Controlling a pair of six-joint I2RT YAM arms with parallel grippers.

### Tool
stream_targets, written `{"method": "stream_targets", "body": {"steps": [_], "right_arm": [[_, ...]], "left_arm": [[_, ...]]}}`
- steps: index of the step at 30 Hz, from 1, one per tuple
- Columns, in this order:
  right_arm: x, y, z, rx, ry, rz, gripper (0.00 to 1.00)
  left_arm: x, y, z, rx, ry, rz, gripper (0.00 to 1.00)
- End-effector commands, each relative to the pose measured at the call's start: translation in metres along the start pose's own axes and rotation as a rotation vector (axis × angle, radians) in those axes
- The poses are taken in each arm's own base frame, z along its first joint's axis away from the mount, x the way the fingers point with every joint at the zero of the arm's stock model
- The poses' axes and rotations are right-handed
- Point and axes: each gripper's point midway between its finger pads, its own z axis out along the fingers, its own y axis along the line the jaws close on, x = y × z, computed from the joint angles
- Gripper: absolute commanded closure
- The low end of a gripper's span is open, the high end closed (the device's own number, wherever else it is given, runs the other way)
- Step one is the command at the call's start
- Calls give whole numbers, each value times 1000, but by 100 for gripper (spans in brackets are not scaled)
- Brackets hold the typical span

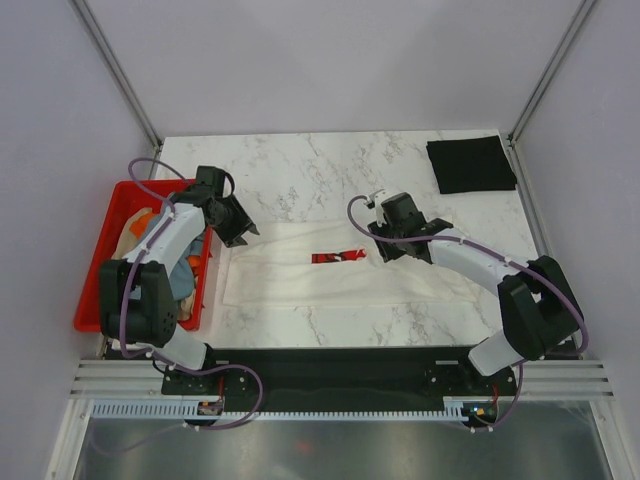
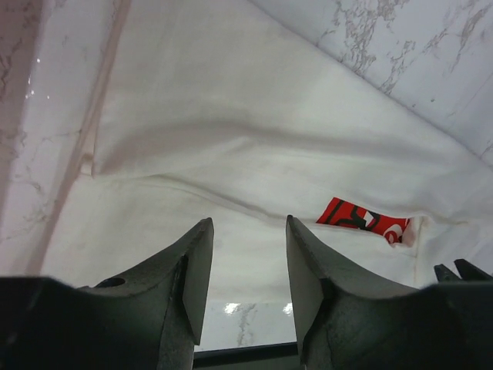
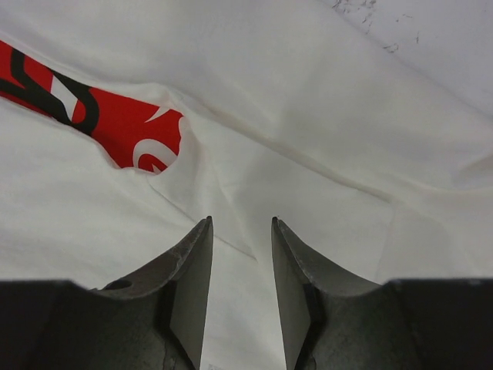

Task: Fold and stack the t-shirts
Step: Fold the tshirt

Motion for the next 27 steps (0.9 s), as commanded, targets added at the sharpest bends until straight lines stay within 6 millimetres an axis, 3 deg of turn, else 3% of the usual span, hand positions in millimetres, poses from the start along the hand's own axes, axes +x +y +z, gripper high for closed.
{"method": "stream_targets", "body": {"steps": [1,3,10,18,27], "right_arm": [[-7,-1,4,-6,-27,-102,55],[-5,-2,7,7,-18,-115,55],[12,8,11,-5,21,-151,55],[33,1,20,82,104,-213,55],[36,-17,21,210,125,-241,63]], "left_arm": [[9,-6,-2,20,38,-237,50],[12,-4,2,3,49,-276,52],[16,35,14,-173,-10,-343,55],[5,43,16,-223,-67,-345,55],[5,59,27,-296,-76,-355,55]]}}
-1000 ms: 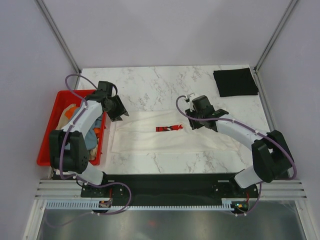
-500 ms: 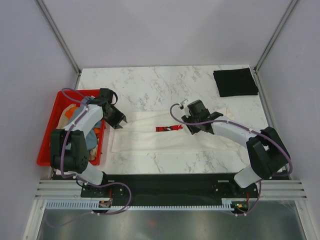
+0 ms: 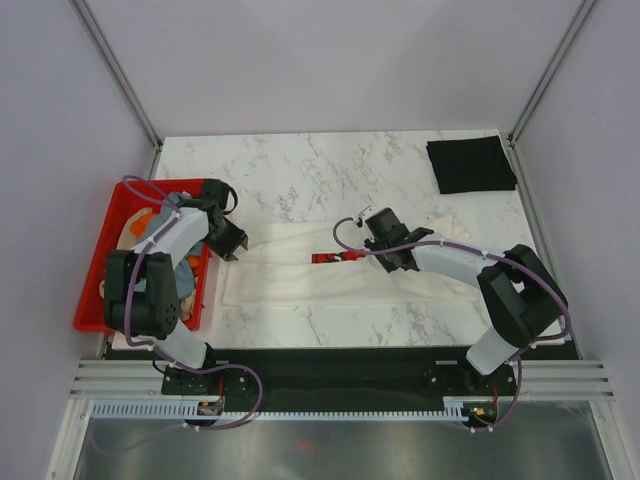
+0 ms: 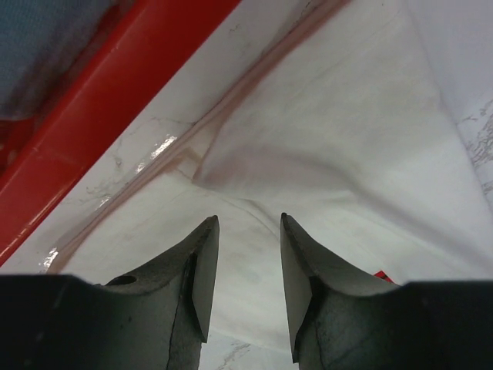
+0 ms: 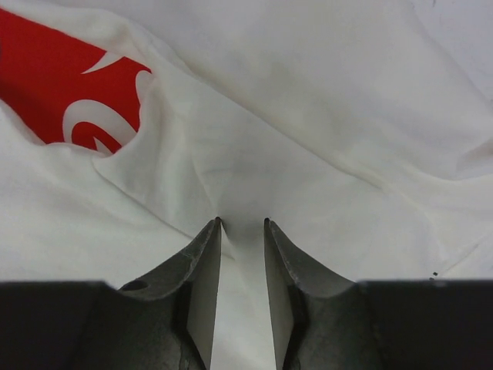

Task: Fold and stack the t-shirts
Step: Fold the tshirt

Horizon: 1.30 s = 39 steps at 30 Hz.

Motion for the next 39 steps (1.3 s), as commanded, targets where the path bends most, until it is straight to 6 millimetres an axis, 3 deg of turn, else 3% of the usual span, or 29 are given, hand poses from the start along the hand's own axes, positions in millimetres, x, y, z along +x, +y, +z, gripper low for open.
{"method": "stream_targets", "body": {"steps": [1,8,15,22,24,39], "right_arm": [[-1,-13,-1,86,-1,-17,64],[-5,-15,-2,106,-18,-24,100],[-11,-20,-13,131,-51,-24,100],[-19,-27,-30,150,-99,-14,100],[-19,-25,-32,141,-105,-18,100],[5,-24,-43,122,6,-82,100]], "left_arm": [[-10,1,3,-31,-32,-60,55],[-8,4,13,-62,-18,-80,56],[-17,13,17,-111,-70,-63,60],[-27,12,17,-123,-102,-27,86],[-27,10,17,-122,-100,-21,98],[-31,12,14,-124,-121,15,98]]}}
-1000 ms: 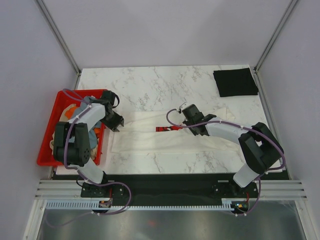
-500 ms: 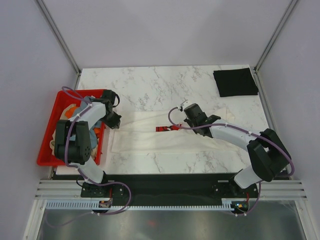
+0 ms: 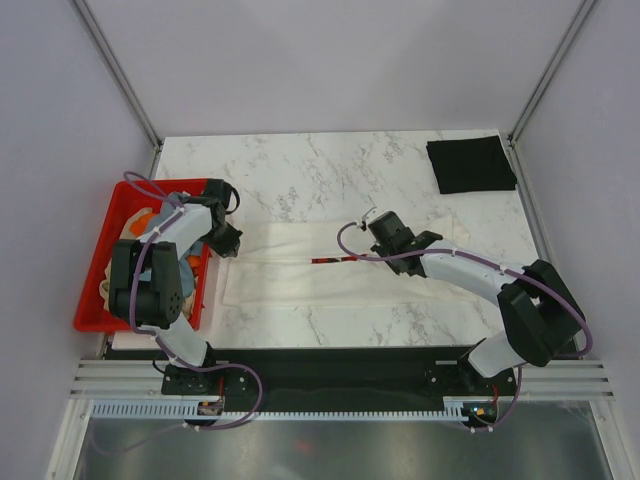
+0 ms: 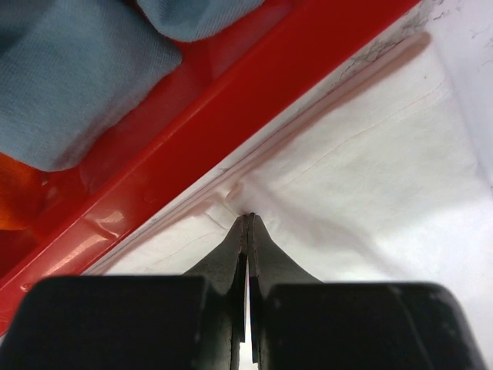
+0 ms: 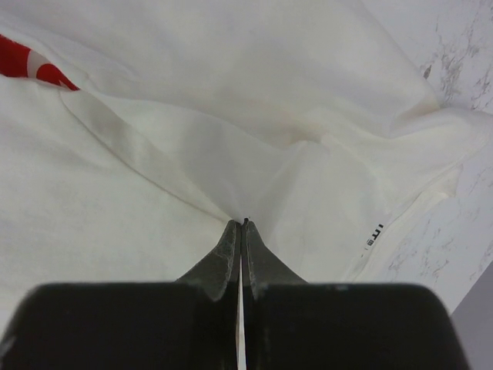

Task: Fold and stack the t-shirts
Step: Fold the tshirt

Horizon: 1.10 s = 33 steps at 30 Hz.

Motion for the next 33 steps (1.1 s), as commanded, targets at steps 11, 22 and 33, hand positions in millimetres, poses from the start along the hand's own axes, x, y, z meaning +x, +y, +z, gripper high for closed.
{"method": "stream_targets", "body": {"steps": [11,22,33], "right_arm": [[-4,0,-19,-18,7,-35,100],[-2,18,-20,-85,36,-29,80],[-36,-33,-39,-97,-48,371,56]], "left_arm": [[-21,4,-2,-41,-91,70,98],[-36,-2,-19,-12,-151,139,98],[-18,-60,-63,308,-77,409,98]]}}
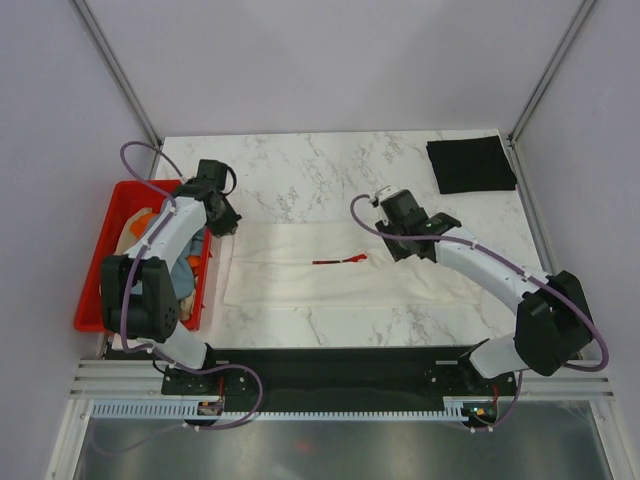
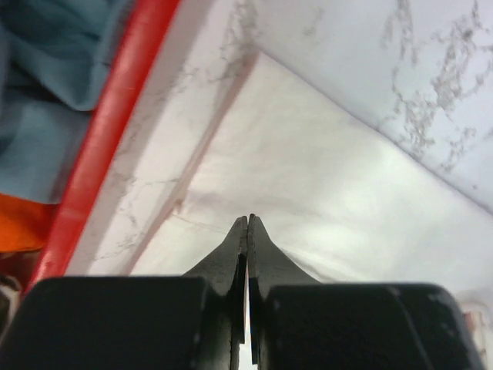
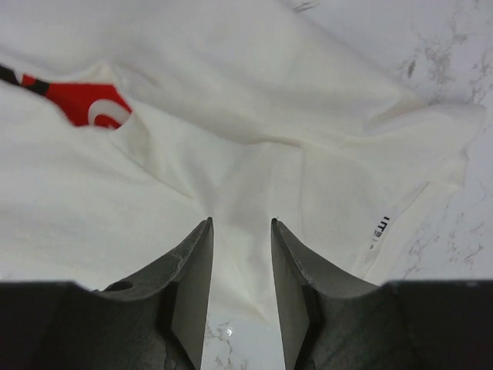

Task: Fold and stack the t-shirts
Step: Fold the tshirt

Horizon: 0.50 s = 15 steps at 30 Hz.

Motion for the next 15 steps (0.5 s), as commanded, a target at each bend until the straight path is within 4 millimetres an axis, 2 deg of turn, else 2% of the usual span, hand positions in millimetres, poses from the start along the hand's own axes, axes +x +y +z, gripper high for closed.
{"method": "stream_targets", "body": {"steps": [1,3,6,9,11,12,15], "right_arm": [[-12,-28,-2,-14,-17,235,55],[-8,-51,3,23,-9,333,55],[7,-80,16,77,39,436,55],[25,-100,31,100,85,501,55],[35,-107,41,102,111,520,55],[45,-115,47,117,139,548,55],[58,-129,60,144,170,605,54]], "left_arm": [[13,-38,1,182,83,147,98],[20,-48,6,210,114,177,98],[24,-49,25,180,132,194,98],[25,-45,46,122,148,214,98],[24,-38,60,67,146,218,98],[24,-36,65,49,146,222,98],[22,-28,78,-10,139,222,98]]}}
